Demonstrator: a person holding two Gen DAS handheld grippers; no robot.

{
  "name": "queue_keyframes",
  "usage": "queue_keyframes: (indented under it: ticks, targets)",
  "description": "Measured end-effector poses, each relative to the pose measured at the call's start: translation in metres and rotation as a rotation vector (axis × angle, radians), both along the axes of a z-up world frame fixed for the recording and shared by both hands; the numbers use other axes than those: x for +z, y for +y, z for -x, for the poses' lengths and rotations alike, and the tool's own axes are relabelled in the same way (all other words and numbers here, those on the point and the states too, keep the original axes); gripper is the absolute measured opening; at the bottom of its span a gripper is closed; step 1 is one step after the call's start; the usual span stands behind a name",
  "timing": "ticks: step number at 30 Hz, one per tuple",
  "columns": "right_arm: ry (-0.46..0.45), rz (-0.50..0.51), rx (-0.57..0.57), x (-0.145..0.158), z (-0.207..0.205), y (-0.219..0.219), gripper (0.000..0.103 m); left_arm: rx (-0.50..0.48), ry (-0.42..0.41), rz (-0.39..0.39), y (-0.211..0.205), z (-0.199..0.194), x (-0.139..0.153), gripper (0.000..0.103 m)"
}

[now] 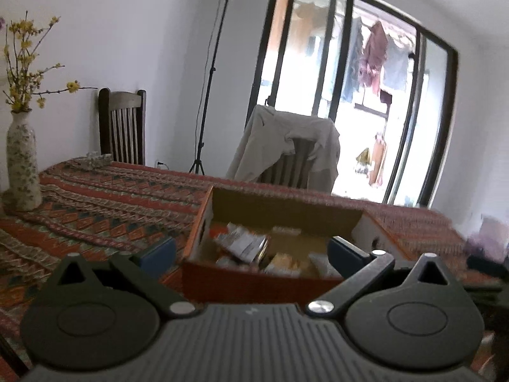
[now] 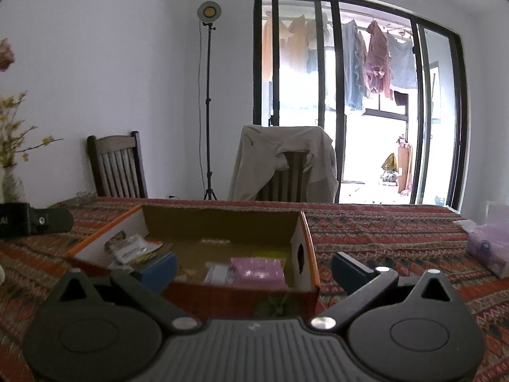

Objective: Organize snacks
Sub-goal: 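Move both tools back from the box to the snack pile, then grasp a white receipt with the right tool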

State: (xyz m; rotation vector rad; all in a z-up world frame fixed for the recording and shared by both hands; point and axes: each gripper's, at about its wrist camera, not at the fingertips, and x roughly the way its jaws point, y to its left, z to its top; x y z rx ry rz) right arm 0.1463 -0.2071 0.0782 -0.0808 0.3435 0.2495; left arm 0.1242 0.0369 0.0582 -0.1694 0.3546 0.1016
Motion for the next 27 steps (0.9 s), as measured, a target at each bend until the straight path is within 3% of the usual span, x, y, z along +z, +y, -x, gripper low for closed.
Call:
queue_keyframes:
  ticks: [12, 18, 27]
  targets:
    - [0.102, 0.02, 0.018, -0.038, 0.054, -0.017, 0.103, 0.023, 0.061, -0.069, 0.024, 0.064, -0.05, 0.103]
    - [0.152, -0.035, 0.05, -0.051, 0.065, -0.029, 0.103, 0.058, 0.077, -0.071, 0.03, 0.071, -0.072, 0.103]
    - [0.165, -0.031, 0.056, -0.053, 0.065, -0.019, 0.103, 0.047, 0.053, -0.103, 0.024, 0.072, -0.071, 0.103]
